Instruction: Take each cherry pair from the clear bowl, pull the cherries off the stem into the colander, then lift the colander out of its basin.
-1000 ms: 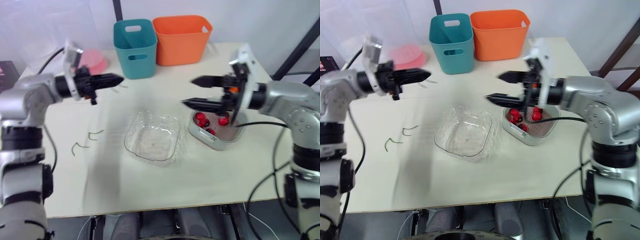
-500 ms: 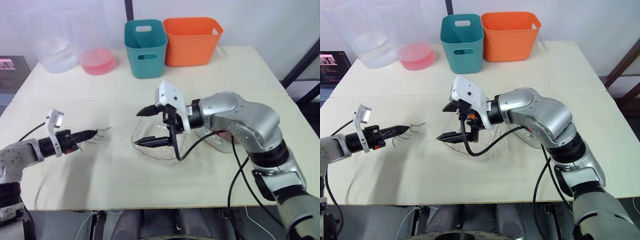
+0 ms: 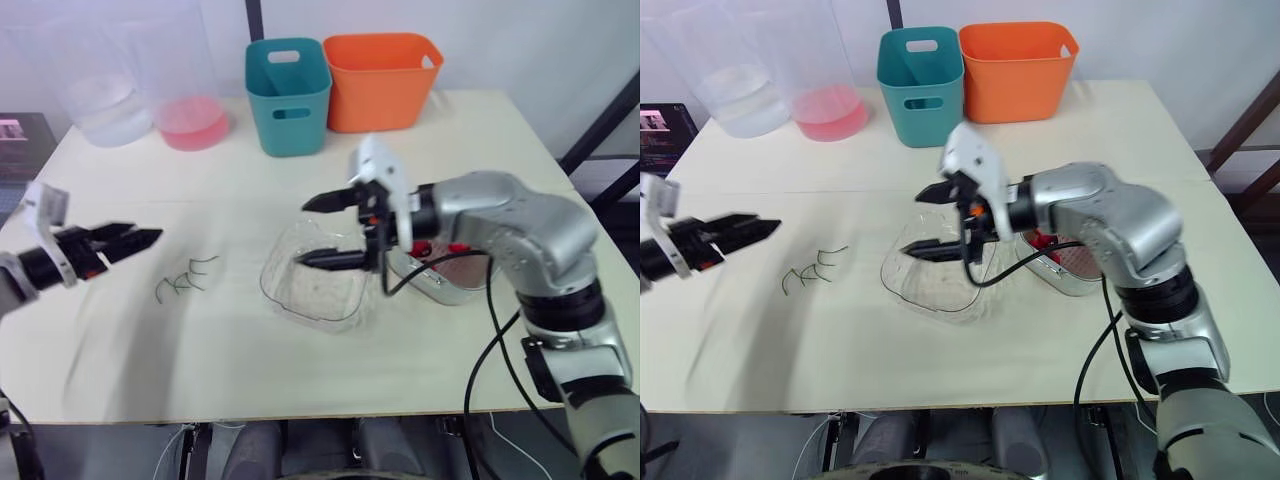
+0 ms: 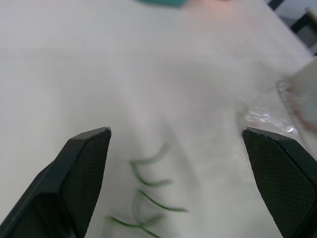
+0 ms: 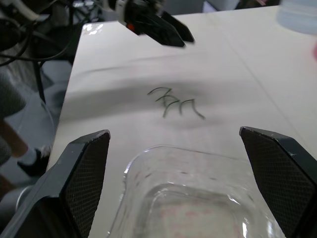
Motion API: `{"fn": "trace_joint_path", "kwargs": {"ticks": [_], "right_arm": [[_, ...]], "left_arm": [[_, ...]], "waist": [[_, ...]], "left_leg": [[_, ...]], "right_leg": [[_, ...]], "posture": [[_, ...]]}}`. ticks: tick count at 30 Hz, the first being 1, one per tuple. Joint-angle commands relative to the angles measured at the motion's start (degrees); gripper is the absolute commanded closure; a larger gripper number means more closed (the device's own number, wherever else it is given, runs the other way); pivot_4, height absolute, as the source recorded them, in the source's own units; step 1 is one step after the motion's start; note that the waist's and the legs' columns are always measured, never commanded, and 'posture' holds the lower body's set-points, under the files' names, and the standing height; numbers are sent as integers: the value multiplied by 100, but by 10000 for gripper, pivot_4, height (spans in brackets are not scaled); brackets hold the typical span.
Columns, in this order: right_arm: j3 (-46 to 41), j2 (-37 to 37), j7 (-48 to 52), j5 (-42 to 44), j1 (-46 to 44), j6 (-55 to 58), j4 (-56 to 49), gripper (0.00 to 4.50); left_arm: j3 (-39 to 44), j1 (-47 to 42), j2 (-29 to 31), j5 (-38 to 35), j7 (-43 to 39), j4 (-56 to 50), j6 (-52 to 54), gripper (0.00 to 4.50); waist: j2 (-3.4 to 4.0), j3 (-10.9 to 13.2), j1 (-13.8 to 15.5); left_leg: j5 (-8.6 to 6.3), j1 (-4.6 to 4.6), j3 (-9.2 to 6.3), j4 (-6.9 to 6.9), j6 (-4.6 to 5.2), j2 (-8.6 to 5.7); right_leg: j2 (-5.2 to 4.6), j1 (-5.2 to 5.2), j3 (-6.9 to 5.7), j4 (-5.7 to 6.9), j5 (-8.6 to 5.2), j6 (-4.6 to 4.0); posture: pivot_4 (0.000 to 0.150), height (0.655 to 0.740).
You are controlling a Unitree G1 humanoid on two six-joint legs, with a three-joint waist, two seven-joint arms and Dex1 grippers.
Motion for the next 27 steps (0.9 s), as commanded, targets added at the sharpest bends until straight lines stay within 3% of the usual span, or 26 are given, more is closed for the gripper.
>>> {"fn": "trace_joint_path", "kwargs": {"ticks": [1,5,12,17,20,27], "right_arm": [[-991,-584,-14,96,56,77,348,0],[-1652,-1305,49,163,432,163,513,0],[-1949,-2101,312,-53,1142,-122,547,0],[-2351,-2772,552,-351,1740,-543,977,0],[-2316,-2952,555,-417,1731,-577,1078,0],[-1306,-3096,522,-51,880,793,406,0]], "left_arm": [[5,-40,558,-96,-550,-1025,-278,246],[-222,-101,1053,-43,-920,-1165,-290,246],[-838,-689,1267,386,-1273,-708,-958,246],[-1130,-1150,1359,-130,-1694,-989,-364,246],[-1255,-1263,1265,-71,-1708,-863,-382,246],[-1946,-1859,434,-243,-1533,-1346,-305,246]], "waist": [[-1,1,33],[18,6,91],[27,13,-27],[27,14,-45],[29,15,-75],[35,19,-65]], "left_leg": [[0,-4,2,-1,1,-2],[-5,2,24,-15,9,0],[-6,9,57,-8,11,13],[-9,9,76,0,16,5],[-13,15,97,-1,24,6],[-13,20,96,1,23,18]], "right_leg": [[-2,-1,0,-5,0,0],[0,-4,9,-11,-1,0],[35,-6,11,6,1,-4],[22,3,21,-1,2,1],[27,0,36,1,0,3],[47,-3,38,11,3,-1]], "posture": [[1500,7400],[1500,7400],[1500,7400],[1500,7400],[1500,7400],[1500,7400]]}}
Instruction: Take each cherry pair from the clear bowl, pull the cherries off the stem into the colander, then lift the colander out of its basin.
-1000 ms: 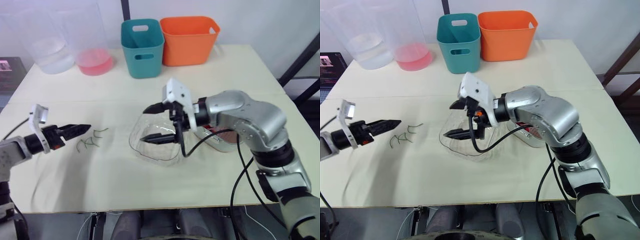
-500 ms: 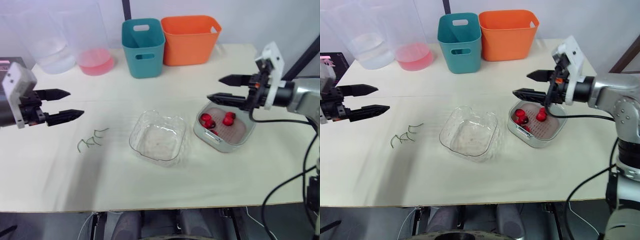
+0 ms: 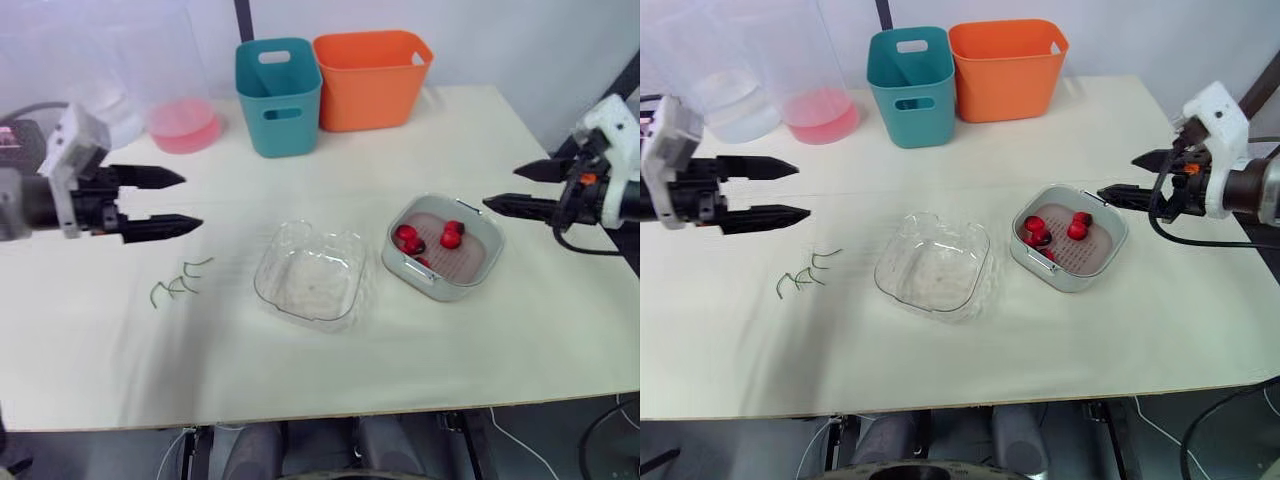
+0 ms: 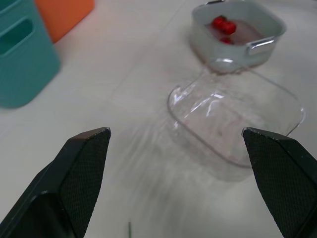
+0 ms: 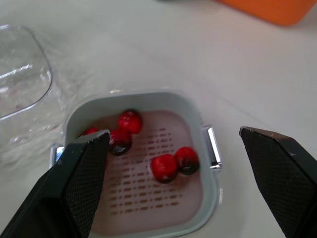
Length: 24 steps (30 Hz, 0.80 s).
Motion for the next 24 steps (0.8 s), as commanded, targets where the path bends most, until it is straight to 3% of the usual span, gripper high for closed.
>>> {"fn": "trace_joint_path", "kwargs": {"ticks": [1,8,11,13,24], "right_arm": [[365,29,141,387,-498,506,-659,0],[1168,171,-45,398,-199,880,-1654,0],[1385,387,-407,260,-163,1124,-1745,9317],[1482,458,-547,230,-148,1238,-1832,18703],[1882,551,-887,-17,-72,1303,-1919,18703]], "left_arm": [[-292,-377,-328,-245,33,-506,114,246],[-960,-423,-725,-68,-134,-1249,-171,246],[-1093,-393,-817,-99,-124,-1604,-192,0],[-1183,-380,-844,-48,-117,-1781,-246,0],[-1368,-502,-1071,-3,86,-2106,-274,0]], "waist": [[0,1,15],[-4,1,36],[-4,1,31],[-5,1,33],[-5,1,36]], "left_leg": [[0,-2,1,0,0,-1],[-2,-17,1,0,4,-3],[-3,-18,2,6,5,-5],[-3,-13,2,9,5,-5],[-2,-9,-1,13,5,-6]], "right_leg": [[-2,-1,1,-1,0,0],[-21,-3,-1,-17,-5,9],[-23,-2,0,-15,-5,9],[-21,1,0,-10,-4,10],[-14,7,-2,-7,-3,10]], "posture": [[1500,7400],[1500,7400],[1500,7400],[1500,7400],[1500,7400]]}}
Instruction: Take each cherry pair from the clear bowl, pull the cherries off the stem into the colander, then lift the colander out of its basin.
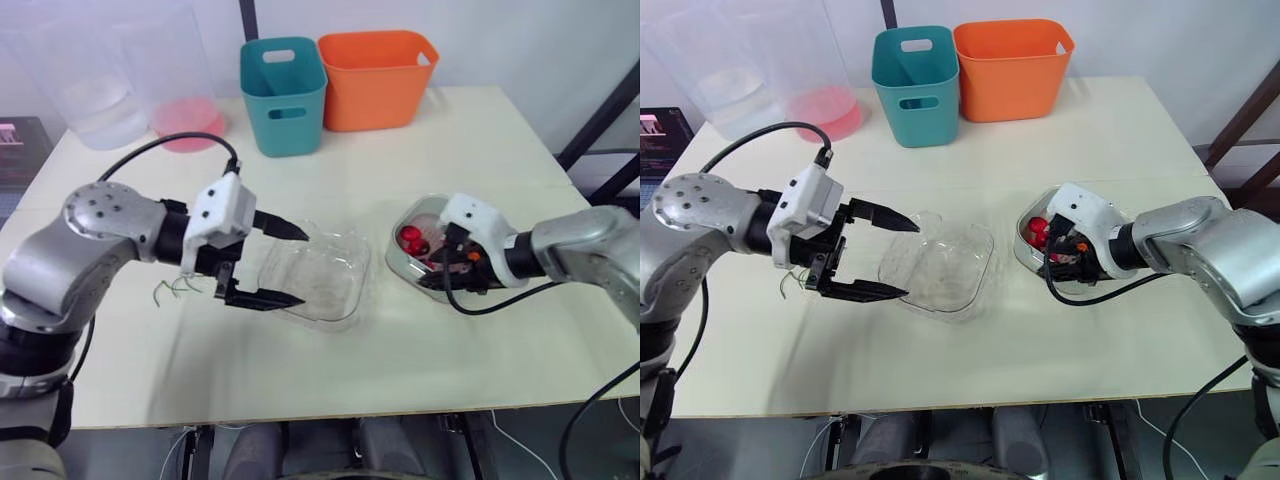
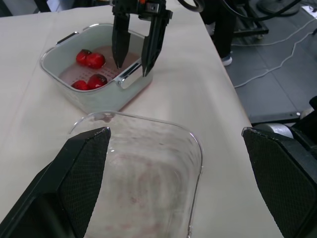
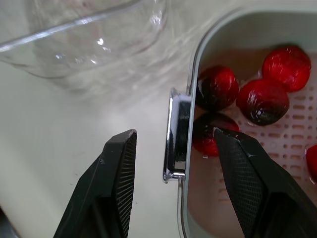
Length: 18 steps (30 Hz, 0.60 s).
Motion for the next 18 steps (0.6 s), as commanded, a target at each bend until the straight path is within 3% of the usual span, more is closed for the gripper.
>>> {"fn": "trace_joint_path", "kwargs": {"ticks": [1,8,9,10,13,18], "right_arm": [[-10,60,-53,-122,-40,-131,-65,18703],[158,227,-118,-298,-75,-202,33,18703],[172,247,-125,-318,-88,-206,45,23936],[182,252,-121,-334,-94,-220,47,26254],[176,284,-117,-372,-122,-225,51,41895],[184,211,-48,-448,-141,-249,0,42884]], "left_arm": [[50,-145,-37,-58,82,-128,5,0],[67,-184,-96,-111,199,-160,105,0],[76,-183,-99,-118,216,-167,126,0],[84,-180,-102,-125,231,-174,144,0],[105,-158,-100,-149,265,-193,187,0],[102,-104,-102,-141,291,-208,187,0]], "waist": [[0,0,-1],[0,0,-3],[0,0,-4],[0,0,-4],[-3,-2,-11],[-3,-2,-13]], "left_leg": [[0,0,0,0,0,0],[0,0,-1,3,0,0],[0,0,0,3,0,0],[0,0,0,3,0,0],[0,1,-1,3,0,0],[0,3,0,6,0,0]], "right_leg": [[0,0,0,0,0,0],[1,1,0,1,0,1],[1,1,0,1,1,1],[0,1,0,1,1,1],[1,1,0,1,1,1],[5,2,0,4,2,1]], "posture": [[1500,7400],[1500,7400],[1500,7400],[1500,7400],[1500,7400],[1500,7400]]}}
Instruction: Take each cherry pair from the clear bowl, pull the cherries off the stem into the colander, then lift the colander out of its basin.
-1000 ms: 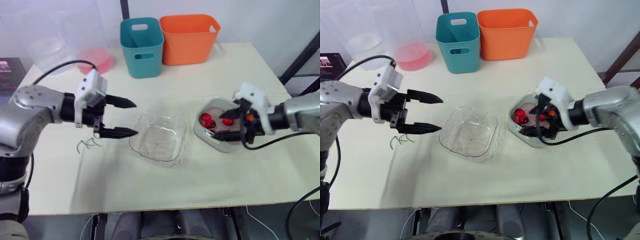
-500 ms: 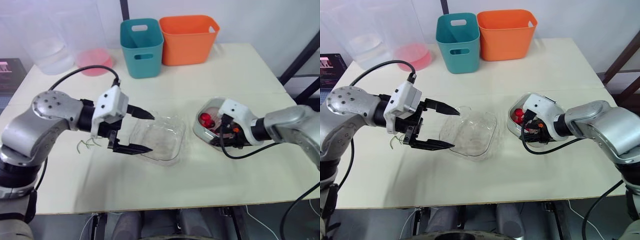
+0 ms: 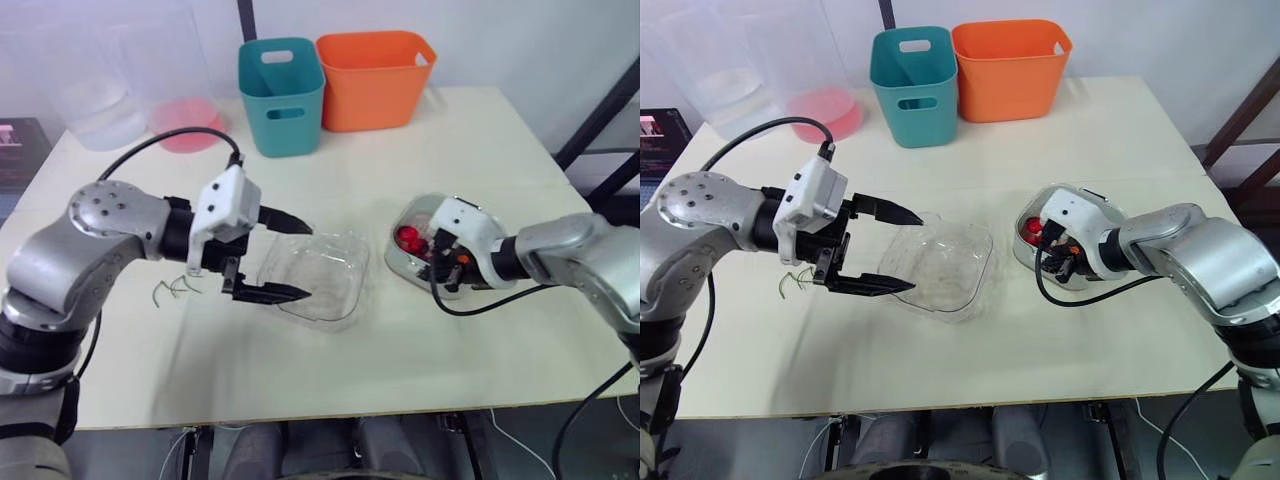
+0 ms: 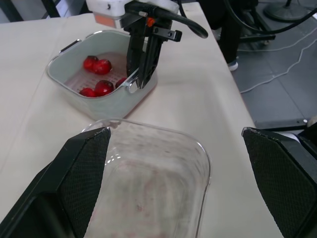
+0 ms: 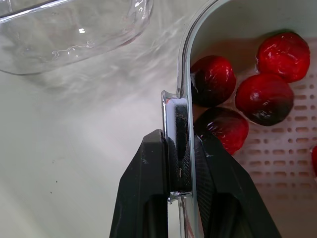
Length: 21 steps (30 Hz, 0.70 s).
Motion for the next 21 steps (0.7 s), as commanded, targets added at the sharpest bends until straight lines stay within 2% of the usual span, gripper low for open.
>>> {"fn": "trace_joint_path", "kwargs": {"ticks": [1,21], "right_arm": [[-55,-88,81,-50,-123,-93,-176,42884],[-395,-571,358,121,-703,228,-586,42884]], "left_arm": [[98,-20,21,-56,44,-89,-21,0],[-3,154,-29,309,-134,378,-405,0]], "waist": [[0,0,2],[0,0,2]], "left_leg": [[0,0,0,1,0,0],[0,-3,1,0,0,1]], "right_leg": [[1,0,0,0,0,0],[-2,-2,0,-2,0,0]], "posture": [[1500,7400],[1500,7400]]}}
